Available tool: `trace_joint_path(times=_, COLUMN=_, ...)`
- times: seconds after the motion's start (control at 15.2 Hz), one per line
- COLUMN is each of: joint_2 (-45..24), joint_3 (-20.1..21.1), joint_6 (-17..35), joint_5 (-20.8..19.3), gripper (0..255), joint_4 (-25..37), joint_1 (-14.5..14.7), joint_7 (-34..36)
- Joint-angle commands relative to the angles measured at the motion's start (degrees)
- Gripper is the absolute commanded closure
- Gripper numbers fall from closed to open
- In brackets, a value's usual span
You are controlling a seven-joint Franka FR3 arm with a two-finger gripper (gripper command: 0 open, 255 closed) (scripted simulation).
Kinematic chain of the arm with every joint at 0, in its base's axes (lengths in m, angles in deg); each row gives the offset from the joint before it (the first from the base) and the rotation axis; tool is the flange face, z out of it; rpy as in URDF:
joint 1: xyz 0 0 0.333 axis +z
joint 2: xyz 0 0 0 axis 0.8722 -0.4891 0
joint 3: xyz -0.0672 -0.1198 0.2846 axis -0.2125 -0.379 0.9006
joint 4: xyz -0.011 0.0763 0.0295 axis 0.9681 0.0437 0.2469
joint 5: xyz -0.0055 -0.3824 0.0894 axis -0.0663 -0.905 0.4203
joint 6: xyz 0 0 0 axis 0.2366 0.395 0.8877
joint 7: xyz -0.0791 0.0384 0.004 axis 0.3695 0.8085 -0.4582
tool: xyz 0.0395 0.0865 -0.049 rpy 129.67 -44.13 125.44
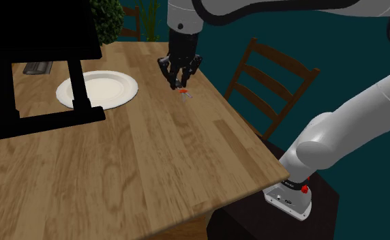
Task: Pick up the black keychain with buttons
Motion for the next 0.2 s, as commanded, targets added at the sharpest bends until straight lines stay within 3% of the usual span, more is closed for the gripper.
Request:
trace_joint_path(times=0.0, joint_2=0.0, joint_3=-0.2, joint_6=-1.4, joint_5=-0.1, gripper=255, joint_4=1.4, joint_1=-0.1, joint_7=-0.2)
trace_joint_path(times=0.13, joint_2=0.0, joint_3=-0.2, joint_6=-1.6, joint_5=-0.1, gripper=255, joint_4=1.5, joint_1=-0.1, joint_7=-0.2)
